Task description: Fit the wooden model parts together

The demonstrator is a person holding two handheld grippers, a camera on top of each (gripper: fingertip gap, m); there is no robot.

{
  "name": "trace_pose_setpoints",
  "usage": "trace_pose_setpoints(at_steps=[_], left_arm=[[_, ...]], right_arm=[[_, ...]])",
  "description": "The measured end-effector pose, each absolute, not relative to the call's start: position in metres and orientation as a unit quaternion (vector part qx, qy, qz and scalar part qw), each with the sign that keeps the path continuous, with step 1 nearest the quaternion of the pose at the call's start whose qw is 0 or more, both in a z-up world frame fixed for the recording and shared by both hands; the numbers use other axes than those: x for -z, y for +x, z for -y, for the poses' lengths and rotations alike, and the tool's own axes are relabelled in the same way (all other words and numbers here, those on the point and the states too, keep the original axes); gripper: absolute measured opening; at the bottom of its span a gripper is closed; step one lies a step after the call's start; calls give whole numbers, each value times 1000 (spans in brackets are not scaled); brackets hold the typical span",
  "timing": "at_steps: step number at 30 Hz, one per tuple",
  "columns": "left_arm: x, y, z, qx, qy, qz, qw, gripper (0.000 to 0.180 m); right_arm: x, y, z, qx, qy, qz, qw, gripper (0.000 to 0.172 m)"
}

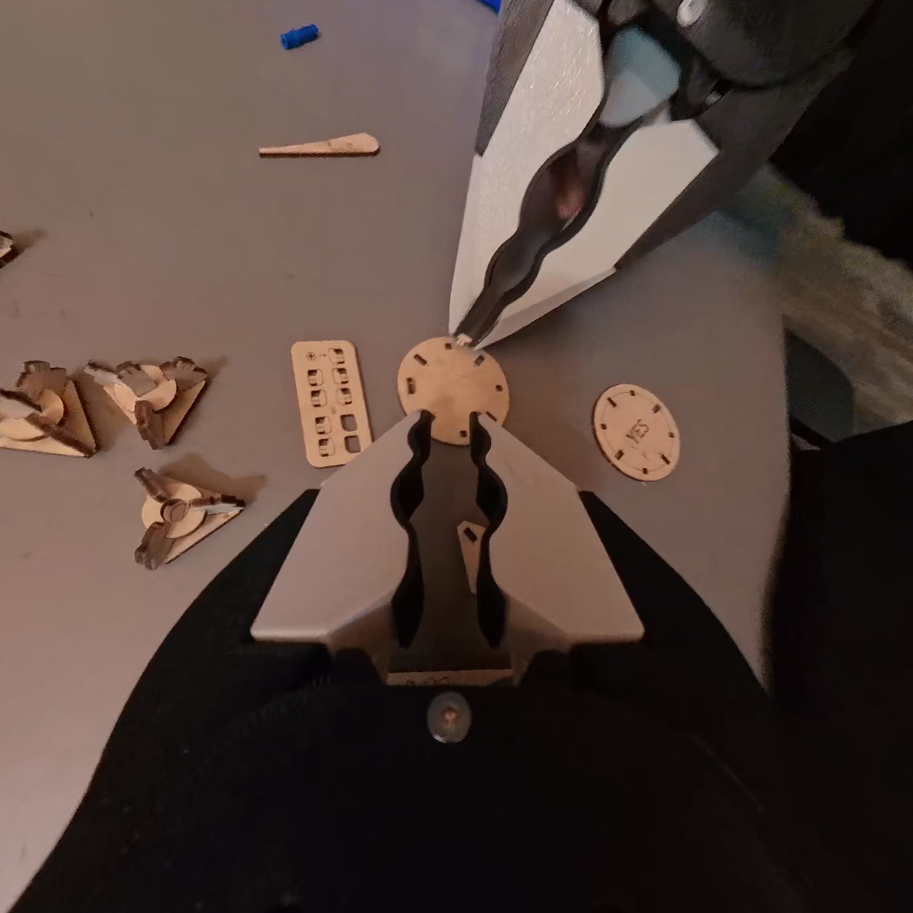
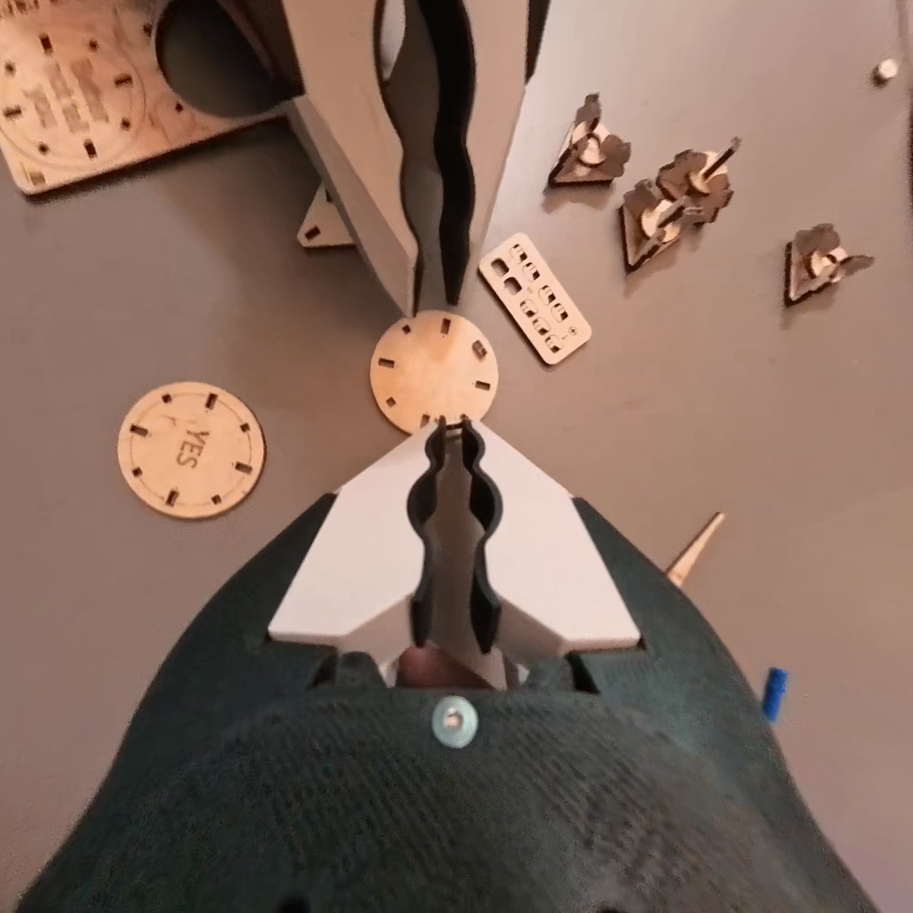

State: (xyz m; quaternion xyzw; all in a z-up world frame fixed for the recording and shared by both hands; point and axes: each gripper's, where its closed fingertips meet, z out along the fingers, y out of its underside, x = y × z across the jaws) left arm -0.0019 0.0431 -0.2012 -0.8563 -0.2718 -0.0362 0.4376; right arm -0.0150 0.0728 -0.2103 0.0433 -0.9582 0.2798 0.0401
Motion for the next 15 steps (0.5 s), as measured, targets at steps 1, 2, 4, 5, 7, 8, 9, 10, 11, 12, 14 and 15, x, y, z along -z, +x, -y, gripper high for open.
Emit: trace_pose_setpoints(at_steps=[1,2,4,5,7,8,9,10,11,12,14,15], left_arm=[[205,-3,-42,27,-862,276,425,14],[208,-4,-42,20,-867,277,414,13],[215,-4,-42,10,-877,275,393,14],[216,-4,-42,6,-879,275,389,14],[216,-4,-42,9,-878,276,390,14],[216,-4,-42,16,-877,278,391,14],[216,-4,-42,23,-875,281,393,13],[216,-4,-42,30,-873,285,394,12],[216,-4,-42,35,-871,288,395,12],[216,-4,-42,40,-870,291,396,11],[216,-5,-41,44,-869,293,397,11],[216,-5,-41,44,-868,294,397,11]], right_arm=[[211,-16,-74,-262,57,963,39,5],[212,-16,-75,-247,68,966,37,5],[215,-17,-76,-220,89,971,34,5],[214,-18,-75,-212,98,972,34,5],[213,-19,-75,-193,117,974,32,5],[213,-19,-74,-183,127,975,29,5],[214,-18,-74,-172,135,975,26,5],[215,-18,-74,-162,142,976,22,5],[215,-17,-74,-152,150,977,18,5],[215,-17,-74,-142,157,977,16,5],[215,-16,-75,-122,169,978,8,4],[215,-16,-75,-113,172,979,6,4]])
